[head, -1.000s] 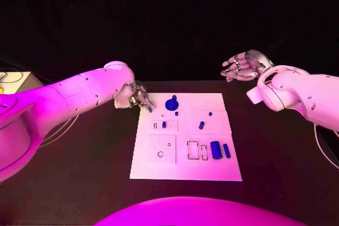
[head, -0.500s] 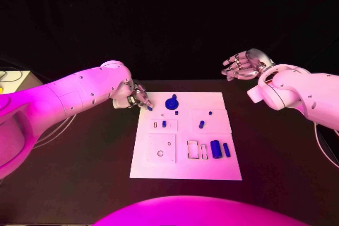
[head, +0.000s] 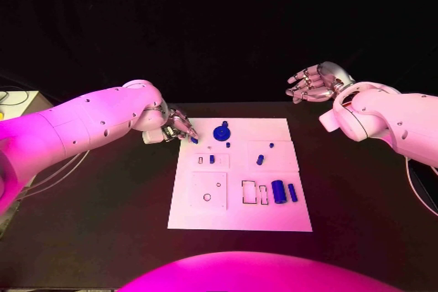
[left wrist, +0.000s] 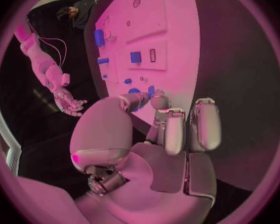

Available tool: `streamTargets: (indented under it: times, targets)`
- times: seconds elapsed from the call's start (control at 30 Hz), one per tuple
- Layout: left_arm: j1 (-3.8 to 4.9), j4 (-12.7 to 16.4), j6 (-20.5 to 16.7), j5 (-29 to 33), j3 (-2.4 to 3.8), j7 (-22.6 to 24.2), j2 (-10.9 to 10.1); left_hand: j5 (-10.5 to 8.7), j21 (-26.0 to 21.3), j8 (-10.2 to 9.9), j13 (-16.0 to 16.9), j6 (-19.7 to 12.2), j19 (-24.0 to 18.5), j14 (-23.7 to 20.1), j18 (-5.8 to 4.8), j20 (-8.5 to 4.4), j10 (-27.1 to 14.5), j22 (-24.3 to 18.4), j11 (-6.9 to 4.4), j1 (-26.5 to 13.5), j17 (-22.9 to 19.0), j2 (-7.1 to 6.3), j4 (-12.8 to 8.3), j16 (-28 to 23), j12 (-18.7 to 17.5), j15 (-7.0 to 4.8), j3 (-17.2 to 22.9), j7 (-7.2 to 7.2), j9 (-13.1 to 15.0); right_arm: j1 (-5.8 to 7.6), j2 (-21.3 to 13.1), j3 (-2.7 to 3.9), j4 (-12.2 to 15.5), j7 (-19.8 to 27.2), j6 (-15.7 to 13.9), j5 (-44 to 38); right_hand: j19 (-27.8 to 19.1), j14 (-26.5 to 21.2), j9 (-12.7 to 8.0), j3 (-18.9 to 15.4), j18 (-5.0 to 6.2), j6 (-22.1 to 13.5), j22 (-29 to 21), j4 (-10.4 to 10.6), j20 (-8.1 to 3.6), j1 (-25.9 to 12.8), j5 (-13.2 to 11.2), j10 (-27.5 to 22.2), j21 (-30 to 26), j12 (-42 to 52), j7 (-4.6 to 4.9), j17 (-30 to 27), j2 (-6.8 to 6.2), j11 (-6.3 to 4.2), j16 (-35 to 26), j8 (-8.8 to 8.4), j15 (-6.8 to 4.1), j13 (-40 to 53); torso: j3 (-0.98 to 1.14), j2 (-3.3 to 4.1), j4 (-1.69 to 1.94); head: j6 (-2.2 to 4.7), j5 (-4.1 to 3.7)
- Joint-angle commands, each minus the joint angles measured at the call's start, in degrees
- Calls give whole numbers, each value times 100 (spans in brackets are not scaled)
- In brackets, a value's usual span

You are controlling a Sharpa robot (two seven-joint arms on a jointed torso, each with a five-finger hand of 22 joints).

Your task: Assemble the parts on the task board

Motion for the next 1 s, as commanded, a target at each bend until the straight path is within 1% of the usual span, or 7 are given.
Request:
streamTargets:
  times: [0.03, 0.17, 0.27, 0.5, 0.67, 0.77, 1.0]
  targets:
    - [2, 289, -366, 73, 3, -22, -109, 83, 31, 36, 35, 25, 47, 456, -37, 0, 58, 28, -4, -85, 978, -21, -866, 33, 34, -35, 911, -54, 22, -9, -10, 2, -12, 69, 11, 12, 15, 32, -11, 24, 66, 30, -14, -24, 17, -49, 20, 39, -8, -43, 178, -13, 15, -5, -45, -26, -2, -13, -1, -2, 2, -5, -3]
    - [0, 626, -546, -301, -14, -29, -244, 148, 39, 54, 47, 50, 55, 455, -39, -9, 79, 41, -14, -119, 971, -40, -920, 29, 38, -45, 964, -64, 43, -19, -19, 2, -24, 73, -5, 14, 14, 32, -12, 27, 67, 31, -22, -29, 17, -51, 26, 40, -8, -49, 178, -16, 15, -4, -51, -28, -1, -20, -4, -5, 6, -5, 11]
    - [-4, 857, -663, -677, -27, -35, -329, 169, 42, 58, 51, 61, 58, 453, -39, -12, 86, 46, -18, -127, 966, -47, -939, 26, 39, -48, 982, -67, 48, -30, -23, 2, -34, 82, -19, 14, 11, 29, -15, 33, 66, 32, -37, -47, 19, -47, 34, 36, -9, -64, 180, -25, 6, -2, -66, -35, 1, -35, -7, -5, -2, -3, 24]
    - [-79, 1283, -875, -1247, -47, -85, -473, 189, 44, 63, 54, 76, 59, 451, -40, -17, 92, 49, -23, -129, 956, -47, -964, 21, 37, -53, 1014, -72, 53, -67, -20, 2, -62, 128, -32, 23, -28, -5, -25, 76, 64, 45, -129, -107, 34, -58, 46, 12, -19, -144, 186, -85, 1, 13, -175, -60, 21, -106, -9, -9, 0, -2, 51]
    - [-127, 1474, -832, -1464, -55, -134, -516, 202, 61, 67, 62, 92, 76, 452, -45, -22, 104, 75, -28, -133, 959, -45, -987, 22, 40, -59, 1051, -76, 58, -89, -15, 2, -83, 140, -22, 38, -43, -17, -28, 91, 64, 50, -164, -121, 42, -73, 48, 7, -20, -174, 187, -116, 3, 18, -218, -68, 29, -122, -9, -2, -1, -7, 62]
    - [-143, 1561, -775, -1612, -77, -163, -523, 216, 69, 68, 47, 98, 85, 451, -48, -25, 102, 89, -30, -138, 953, -46, -998, 19, 31, -61, 1071, -77, 61, -99, -12, 1, -90, 144, -16, 44, -50, -21, -29, 96, 63, 52, -180, -127, 46, -80, 48, 8, -21, -185, 190, -129, 1, 20, -236, -72, 33, -125, -6, 1, -5, -9, 69]
    - [-164, 1630, -755, -1741, -126, -207, -503, 287, 92, 76, 68, 124, 108, 454, -56, -34, 133, 125, -36, -183, 954, -65, -1025, 21, 43, -68, 1121, -83, 73, -111, -12, 1, -96, 147, -12, 51, -55, -23, -30, 99, 63, 53, -191, -131, 48, -86, 48, 8, -22, -193, 192, -139, 0, 22, -248, -75, 36, -127, -8, 8, -13, -13, 82]
